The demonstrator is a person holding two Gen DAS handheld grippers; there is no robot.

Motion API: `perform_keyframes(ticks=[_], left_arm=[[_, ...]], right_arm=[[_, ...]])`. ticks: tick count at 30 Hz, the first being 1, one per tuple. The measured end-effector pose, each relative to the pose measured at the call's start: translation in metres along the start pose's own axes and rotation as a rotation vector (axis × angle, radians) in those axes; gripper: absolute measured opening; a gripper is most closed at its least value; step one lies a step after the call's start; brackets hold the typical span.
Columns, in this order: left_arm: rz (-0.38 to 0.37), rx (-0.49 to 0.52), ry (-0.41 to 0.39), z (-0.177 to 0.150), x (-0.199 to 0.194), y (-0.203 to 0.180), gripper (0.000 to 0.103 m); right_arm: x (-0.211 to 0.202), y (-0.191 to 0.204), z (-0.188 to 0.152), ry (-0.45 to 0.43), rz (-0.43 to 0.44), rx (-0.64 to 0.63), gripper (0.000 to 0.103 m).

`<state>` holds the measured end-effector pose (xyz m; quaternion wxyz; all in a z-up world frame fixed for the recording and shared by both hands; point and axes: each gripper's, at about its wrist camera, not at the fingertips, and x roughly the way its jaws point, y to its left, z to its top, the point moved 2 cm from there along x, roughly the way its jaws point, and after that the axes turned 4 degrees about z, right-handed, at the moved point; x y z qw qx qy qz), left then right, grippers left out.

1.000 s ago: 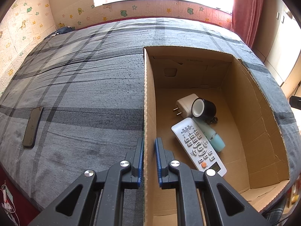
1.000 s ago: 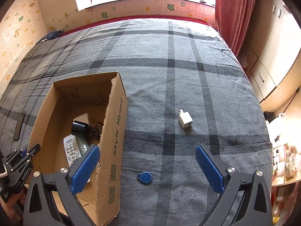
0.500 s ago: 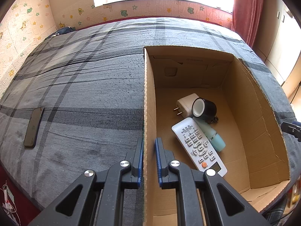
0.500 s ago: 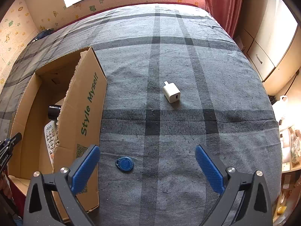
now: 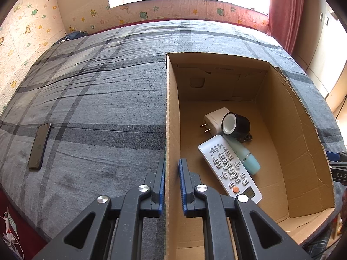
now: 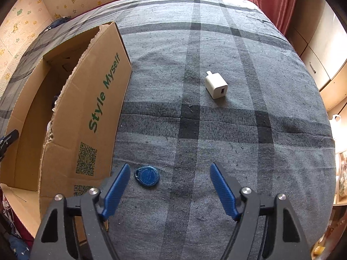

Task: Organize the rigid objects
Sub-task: 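Move the right tool back to the blue key fob on the bed, then close the right tool on the blue key fob, then lift the fob with the right tool and carry it over the box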

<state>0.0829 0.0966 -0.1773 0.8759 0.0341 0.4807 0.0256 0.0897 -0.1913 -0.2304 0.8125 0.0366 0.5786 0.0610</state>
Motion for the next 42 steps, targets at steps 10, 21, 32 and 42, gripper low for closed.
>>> perform_keyframes(ticks=[10,21,32,42], left_arm=[[0.003,0.0,0.0,0.0,0.0,0.001,0.012],[0.005,0.002,0.001,0.0,-0.001,0.001,0.012],[0.003,0.001,-0.001,0.0,0.0,0.002,0.012],[0.004,0.002,-0.001,-0.001,0.0,0.0,0.012]], right_arm=[[0.026,0.011,-0.005,0.061,0.041,-0.055,0.056],[0.043,0.018,-0.008,0.093,0.03,-0.081,0.036],[0.027,0.009,-0.003,0.072,0.028,-0.05,0.033],[-0.017,0.014,0.013,0.03,0.011,-0.049,0.033]])
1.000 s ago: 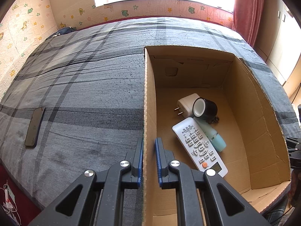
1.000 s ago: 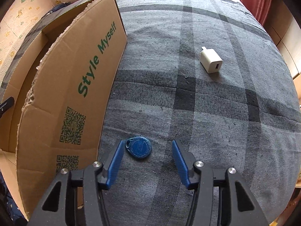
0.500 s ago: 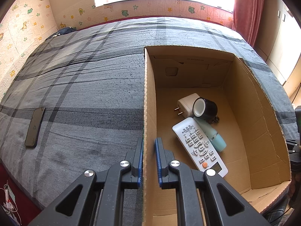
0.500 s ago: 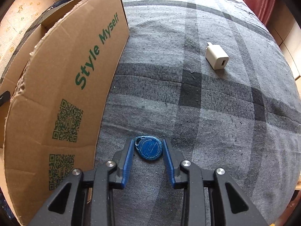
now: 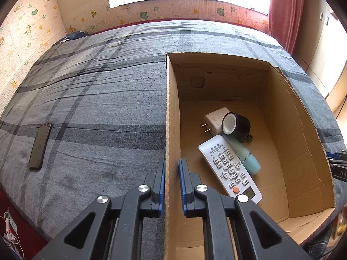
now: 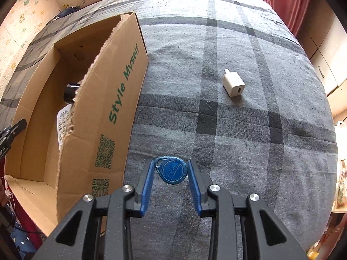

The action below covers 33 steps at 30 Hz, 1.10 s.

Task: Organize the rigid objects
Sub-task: 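Lift the fob with the right tool and carry it over the box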

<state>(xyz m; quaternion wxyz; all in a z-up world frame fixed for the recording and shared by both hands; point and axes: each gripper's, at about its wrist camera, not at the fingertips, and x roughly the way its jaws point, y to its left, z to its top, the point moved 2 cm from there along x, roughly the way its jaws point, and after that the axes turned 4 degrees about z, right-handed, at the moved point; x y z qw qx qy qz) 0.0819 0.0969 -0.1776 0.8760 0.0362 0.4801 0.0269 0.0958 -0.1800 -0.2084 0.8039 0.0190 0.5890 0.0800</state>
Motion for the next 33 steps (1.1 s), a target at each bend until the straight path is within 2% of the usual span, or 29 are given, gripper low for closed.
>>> perform_keyframes(ticks=[20,33], left_arm=[[0.0,0.0,0.0,0.0,0.001,-0.001,0.012],[-0.004,0.0,-0.006,0.001,-0.001,-0.001,0.012]], right_arm=[[-0.061,0.052,0.022,-0.073,0.025,-0.103,0.033],[-0.064,0.107,0.042,-0.089,0.078,-0.196,0.033]])
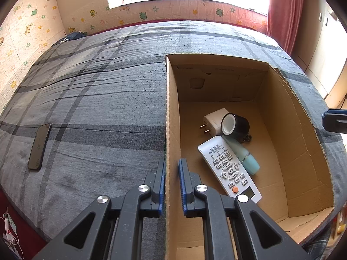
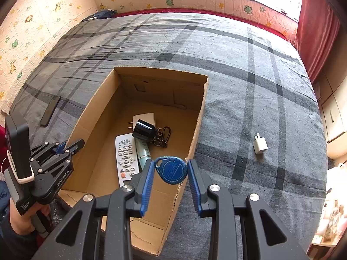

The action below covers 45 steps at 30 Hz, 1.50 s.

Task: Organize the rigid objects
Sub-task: 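Lift the fob with the right tool and carry it over the box, then open the right tool to drop the fob into the box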

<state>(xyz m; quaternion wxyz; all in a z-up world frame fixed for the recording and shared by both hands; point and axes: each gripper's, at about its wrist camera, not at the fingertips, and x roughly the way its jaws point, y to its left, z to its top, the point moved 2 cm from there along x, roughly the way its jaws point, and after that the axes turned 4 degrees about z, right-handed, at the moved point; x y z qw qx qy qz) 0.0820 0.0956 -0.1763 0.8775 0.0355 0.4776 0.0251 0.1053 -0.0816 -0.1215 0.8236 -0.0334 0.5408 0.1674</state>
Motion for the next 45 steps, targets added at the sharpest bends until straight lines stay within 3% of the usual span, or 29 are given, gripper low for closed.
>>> perform_keyframes(ticks=[15,35,45], left_arm=[[-0.007,-0.005,-0.014,0.001,-0.004,0.003,0.011],[-0.011,-0.006,-0.014,0.001,-0.002,0.004,0.011],[-0.01,-0.007,-0.014,0.001,-0.002,0.004,0.011]], right_arm=[[0.055,0.034,0.02,0.067,0.005,-0.044,0.033],[0.117,0.032,0.02,0.172,-0.086,-0.018,0.033],[0.125,0.034,0.022,0.17,-0.107,-0.012,0.034]])
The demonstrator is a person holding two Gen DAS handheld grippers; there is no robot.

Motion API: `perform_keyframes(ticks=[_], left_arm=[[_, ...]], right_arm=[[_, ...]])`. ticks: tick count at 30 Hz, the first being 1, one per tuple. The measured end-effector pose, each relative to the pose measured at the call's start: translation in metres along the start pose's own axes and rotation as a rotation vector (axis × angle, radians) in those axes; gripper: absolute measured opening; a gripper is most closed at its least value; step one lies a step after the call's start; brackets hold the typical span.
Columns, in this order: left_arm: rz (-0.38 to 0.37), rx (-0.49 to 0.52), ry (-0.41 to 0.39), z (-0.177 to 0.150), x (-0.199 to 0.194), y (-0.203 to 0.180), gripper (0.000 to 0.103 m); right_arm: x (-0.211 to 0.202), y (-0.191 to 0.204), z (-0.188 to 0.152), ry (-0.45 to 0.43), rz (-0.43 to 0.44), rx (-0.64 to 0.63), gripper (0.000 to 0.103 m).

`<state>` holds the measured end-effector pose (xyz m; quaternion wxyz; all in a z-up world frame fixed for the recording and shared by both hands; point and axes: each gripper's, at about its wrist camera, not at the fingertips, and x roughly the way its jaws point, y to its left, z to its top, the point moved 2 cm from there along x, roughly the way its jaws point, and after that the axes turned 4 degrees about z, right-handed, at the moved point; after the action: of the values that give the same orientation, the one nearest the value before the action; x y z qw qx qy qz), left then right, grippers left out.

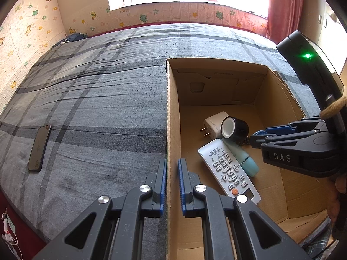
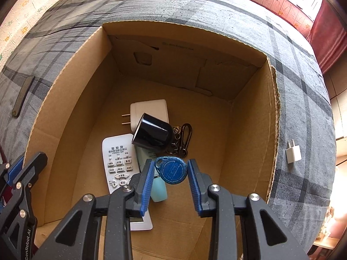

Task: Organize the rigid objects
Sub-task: 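Open the right tool to drop the fob into the box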

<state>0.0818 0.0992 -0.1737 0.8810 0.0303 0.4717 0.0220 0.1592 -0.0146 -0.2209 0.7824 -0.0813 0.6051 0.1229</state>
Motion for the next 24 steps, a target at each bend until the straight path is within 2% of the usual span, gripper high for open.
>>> perform_keyframes(ticks=[3,10,14,24], left_arm=[[0.0,0.0,0.0,0.0,0.0,0.0,0.011],[0.0,0.0,0.001,0.0,0.0,0.0,0.011],[0.004,0.002,0.001,0.0,0.0,0.0,0.011],[0.004,0.003,0.002,0.0,-0.001,0.0,0.011]], right_arm=[[-0.003,0.0,0.002,-0.007,-0.002,-0.001,0.034],[-0.013,0.005,0.003,-0.031,0.009,-0.009,0.043],[-0.023,0.008,0.001,-0.052,0.016,-0.013,0.044],[-0.05,0.009,-0.002,-0.1,0.016,-0.021,0.053]])
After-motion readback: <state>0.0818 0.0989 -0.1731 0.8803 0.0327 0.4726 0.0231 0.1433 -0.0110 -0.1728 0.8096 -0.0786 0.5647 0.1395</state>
